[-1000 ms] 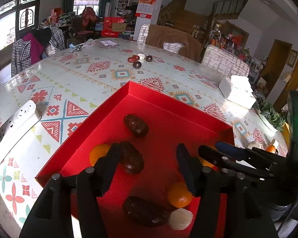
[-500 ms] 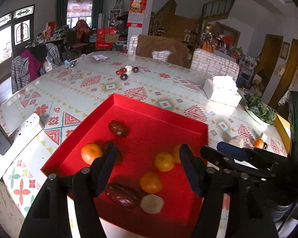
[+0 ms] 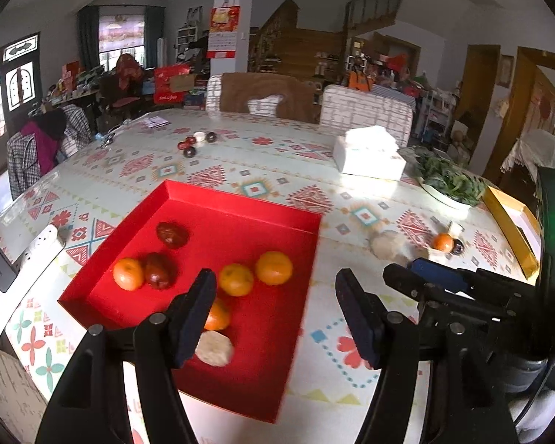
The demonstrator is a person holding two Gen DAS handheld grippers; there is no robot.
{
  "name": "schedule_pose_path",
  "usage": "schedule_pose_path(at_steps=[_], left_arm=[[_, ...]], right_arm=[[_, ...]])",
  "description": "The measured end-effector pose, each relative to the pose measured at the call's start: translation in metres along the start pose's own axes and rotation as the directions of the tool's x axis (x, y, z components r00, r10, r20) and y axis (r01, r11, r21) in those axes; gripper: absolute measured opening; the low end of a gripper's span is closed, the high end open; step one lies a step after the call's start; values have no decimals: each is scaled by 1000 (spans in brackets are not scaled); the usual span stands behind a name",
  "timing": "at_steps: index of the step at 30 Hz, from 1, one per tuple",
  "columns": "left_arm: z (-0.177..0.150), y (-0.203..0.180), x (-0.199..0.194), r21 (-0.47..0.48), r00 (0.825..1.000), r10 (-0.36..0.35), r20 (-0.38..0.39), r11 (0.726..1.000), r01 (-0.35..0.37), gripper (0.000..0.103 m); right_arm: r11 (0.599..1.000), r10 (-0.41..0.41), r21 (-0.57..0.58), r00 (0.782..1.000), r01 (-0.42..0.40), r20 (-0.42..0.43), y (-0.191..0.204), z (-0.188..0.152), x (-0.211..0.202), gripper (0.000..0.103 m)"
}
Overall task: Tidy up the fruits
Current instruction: 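Withdraw both open grippers from the red box toward the remaining fruit, then grasp a dark date with left gripper while right gripper grasps a white slice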
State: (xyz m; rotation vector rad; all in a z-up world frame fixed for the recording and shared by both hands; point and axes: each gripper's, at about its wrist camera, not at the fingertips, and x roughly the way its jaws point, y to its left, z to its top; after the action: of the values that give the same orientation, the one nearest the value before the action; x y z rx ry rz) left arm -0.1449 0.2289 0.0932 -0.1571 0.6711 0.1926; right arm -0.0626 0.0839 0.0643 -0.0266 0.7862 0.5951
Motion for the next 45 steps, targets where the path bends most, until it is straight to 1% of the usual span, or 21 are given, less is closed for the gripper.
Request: schedule_pose_path(at_steps=[7, 8, 10, 13, 17, 21, 23, 26, 31, 40, 45], left_arm=[[-8, -28, -11, 54, 999, -34, -10, 998, 34, 67], [-10, -30, -13, 57, 999, -43, -12, 997, 44, 67], [-11, -33, -14, 54, 999, -52, -16, 997, 52, 67], [-13, -38, -15, 49, 997, -69, -24, 996, 70, 68], [-17, -47, -11, 53, 994, -101, -47, 993, 104, 68], [-21, -60, -5, 52, 987, -141, -74, 988, 145, 68], [-23, -66, 0, 59, 983, -158, -91, 985, 163, 68], [-27, -77, 7, 72, 977, -177, -116, 980, 186, 68], [-30, -81, 17, 73, 972, -187, -142, 977, 198, 68], [-30, -74, 36, 40, 964, -203, -174, 976, 212, 68], [-29, -72, 41, 34, 960, -215, -179, 974, 225, 68]], right_arm=[[999, -21, 42, 1000, 20, 15, -31, -15, -24, 40], [999, -28, 42, 999, 28, 16, -36, -19, -28, 42], [997, -58, 49, 998, 57, 15, -51, -28, -36, 46], [992, -99, 76, 995, 98, 2, -81, -43, -48, 46], [977, -173, 123, 985, 174, -15, -124, -63, -68, 46], [948, -247, 196, 968, 251, -44, -173, -78, -87, 46], [935, -262, 236, 964, 266, -51, -189, -81, -96, 46], [923, -270, 274, 962, 272, -46, -204, -80, -104, 46], [929, -249, 269, 967, 253, -48, -203, -73, -94, 46], [957, -156, 235, 985, 169, -69, -168, -49, -43, 46], [954, -93, 278, 993, 109, -69, -158, -30, -19, 46]])
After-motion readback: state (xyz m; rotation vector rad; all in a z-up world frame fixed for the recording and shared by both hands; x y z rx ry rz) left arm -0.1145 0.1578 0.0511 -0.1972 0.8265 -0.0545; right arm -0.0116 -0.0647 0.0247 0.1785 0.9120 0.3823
